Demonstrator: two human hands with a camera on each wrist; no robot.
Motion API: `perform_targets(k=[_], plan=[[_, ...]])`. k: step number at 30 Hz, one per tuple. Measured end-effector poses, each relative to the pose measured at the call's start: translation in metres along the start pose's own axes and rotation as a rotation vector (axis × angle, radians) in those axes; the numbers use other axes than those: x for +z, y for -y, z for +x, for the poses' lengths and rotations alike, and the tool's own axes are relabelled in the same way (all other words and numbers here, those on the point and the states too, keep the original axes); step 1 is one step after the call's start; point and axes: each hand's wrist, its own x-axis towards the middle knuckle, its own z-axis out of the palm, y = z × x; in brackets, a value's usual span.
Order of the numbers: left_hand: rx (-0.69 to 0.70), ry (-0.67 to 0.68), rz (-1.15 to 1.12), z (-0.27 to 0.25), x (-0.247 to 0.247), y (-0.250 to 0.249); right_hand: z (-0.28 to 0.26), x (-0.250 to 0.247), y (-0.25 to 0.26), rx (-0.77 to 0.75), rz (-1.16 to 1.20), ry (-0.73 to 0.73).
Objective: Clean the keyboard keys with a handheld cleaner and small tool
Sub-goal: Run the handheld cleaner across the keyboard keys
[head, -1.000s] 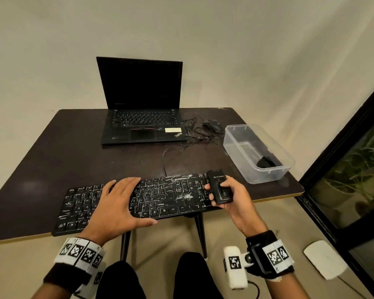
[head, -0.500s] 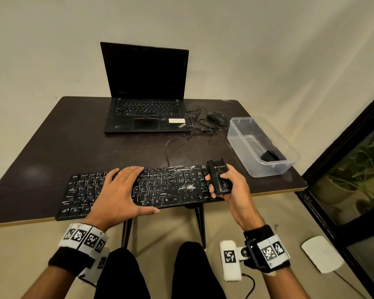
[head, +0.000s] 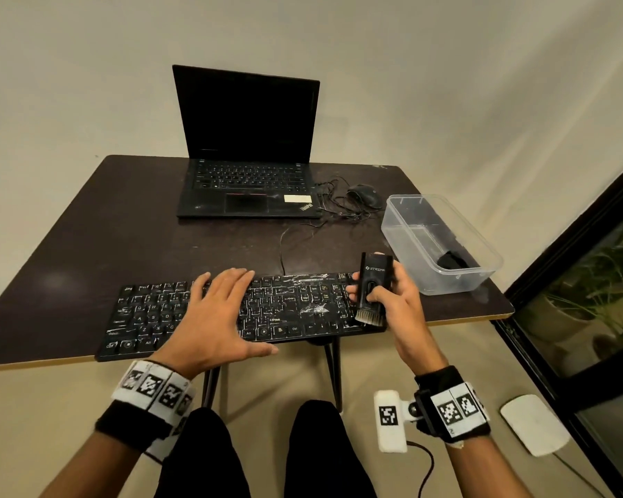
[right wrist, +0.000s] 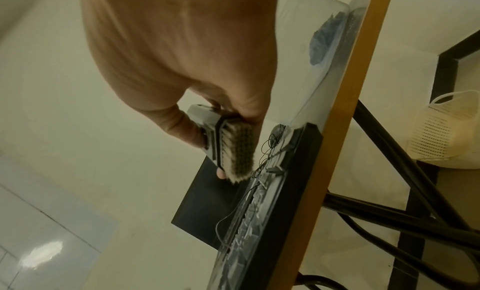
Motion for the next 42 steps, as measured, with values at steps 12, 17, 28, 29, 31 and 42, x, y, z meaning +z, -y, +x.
perform_targets(k=[12, 17, 28, 29, 31, 42], plan=[[0.012, 0.050, 0.044, 0.026, 0.020, -0.029, 0.013, -0.005, -0.007, -0.114, -0.327, 0.063], [0.019, 0.047, 0.040, 0.022, 0.017, -0.015, 0.024, -0.024, 0.005, -0.016, -0.460, 0.027], [0.013, 0.010, -0.015, 0.021, 0.018, -0.018, 0.023, -0.017, 0.025, -0.138, -0.494, 0.114], [0.013, 0.002, -0.011, 0.020, 0.018, -0.018, 0.025, -0.016, 0.024, -0.150, -0.504, 0.128], [0.011, -0.001, -0.002, 0.019, 0.018, -0.018, 0.029, -0.013, 0.022, -0.167, -0.538, 0.129], [-0.005, 0.006, -0.021, 0.020, 0.018, -0.018, 0.054, -0.019, 0.023, -0.067, -0.678, 0.137]])
